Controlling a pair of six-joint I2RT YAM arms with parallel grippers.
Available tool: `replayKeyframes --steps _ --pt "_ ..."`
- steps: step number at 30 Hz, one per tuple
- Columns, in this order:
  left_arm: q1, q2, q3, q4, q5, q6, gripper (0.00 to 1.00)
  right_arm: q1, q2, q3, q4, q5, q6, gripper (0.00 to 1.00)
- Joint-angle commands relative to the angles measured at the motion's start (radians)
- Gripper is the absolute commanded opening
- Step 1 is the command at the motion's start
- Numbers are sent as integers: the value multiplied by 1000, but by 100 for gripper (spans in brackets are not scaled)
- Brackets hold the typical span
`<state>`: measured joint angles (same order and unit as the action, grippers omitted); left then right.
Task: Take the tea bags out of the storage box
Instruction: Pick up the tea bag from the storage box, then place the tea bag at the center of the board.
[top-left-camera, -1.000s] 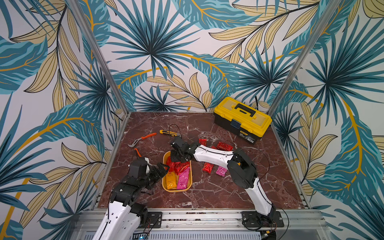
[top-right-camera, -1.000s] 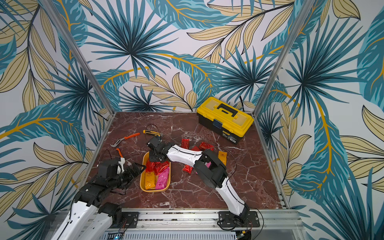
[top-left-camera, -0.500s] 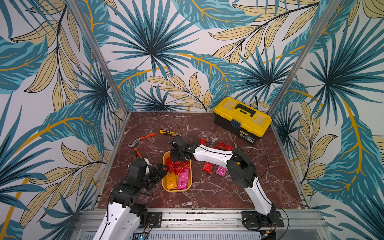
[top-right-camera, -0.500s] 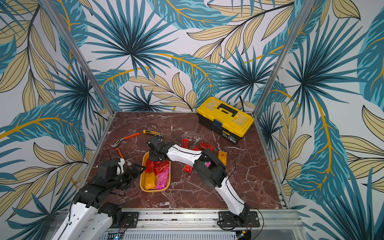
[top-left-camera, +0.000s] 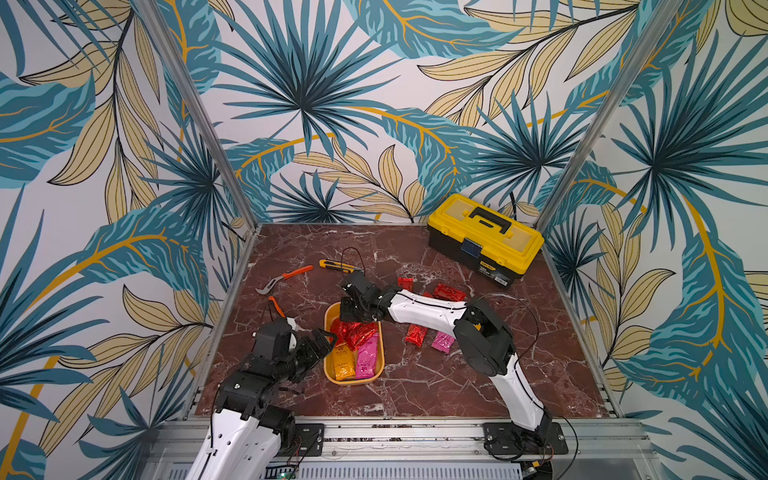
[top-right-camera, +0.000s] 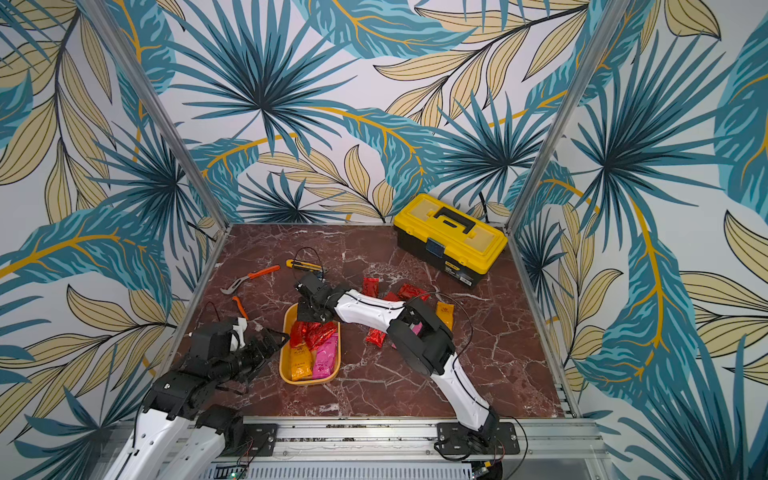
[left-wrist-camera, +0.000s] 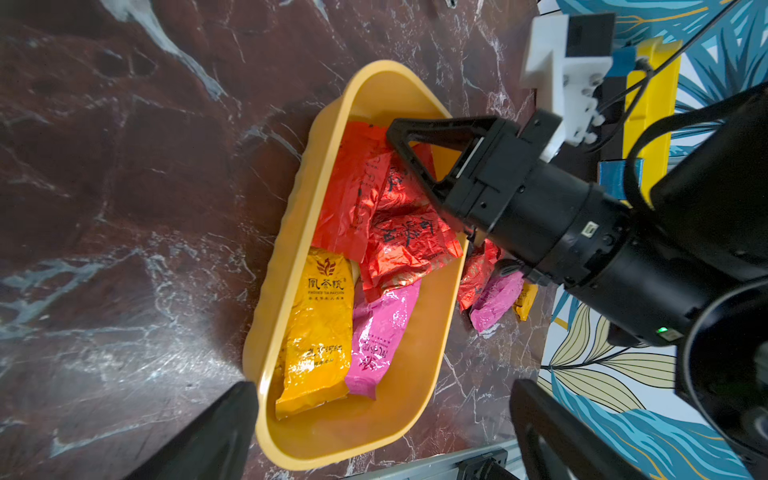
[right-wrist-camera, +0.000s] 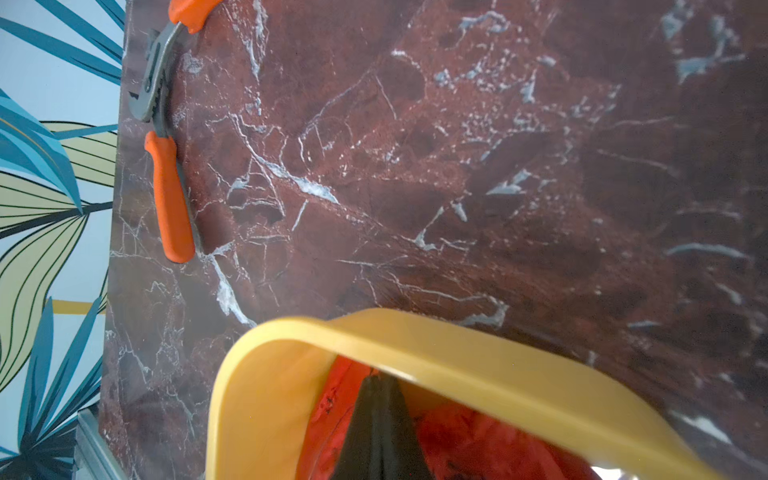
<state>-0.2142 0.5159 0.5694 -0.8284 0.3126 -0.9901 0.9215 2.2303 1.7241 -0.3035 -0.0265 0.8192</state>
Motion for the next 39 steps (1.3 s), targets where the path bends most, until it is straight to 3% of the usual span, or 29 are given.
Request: replayKeyframes --steps 1,10,18,25,33,39 --pt "9 15 64 -5 -12 29 100 -6 -99 -51 35 -32 12 0" --pt "9 185 218 55 -5 80 100 -36 -310 -207 68 -48 -11 0" --pt "2 407 307 203 115 79 100 -158 -561 -445 131 -61 1 0" --pt "-182 601 329 355 69 34 100 -302 -721 -665 132 -68 -17 0" --pt "-334 759 289 511 41 -36 100 -363 -656 -721 141 -74 -36 0" --pt "-357 726 221 507 19 -57 100 -370 -523 -670 203 -131 -11 0"
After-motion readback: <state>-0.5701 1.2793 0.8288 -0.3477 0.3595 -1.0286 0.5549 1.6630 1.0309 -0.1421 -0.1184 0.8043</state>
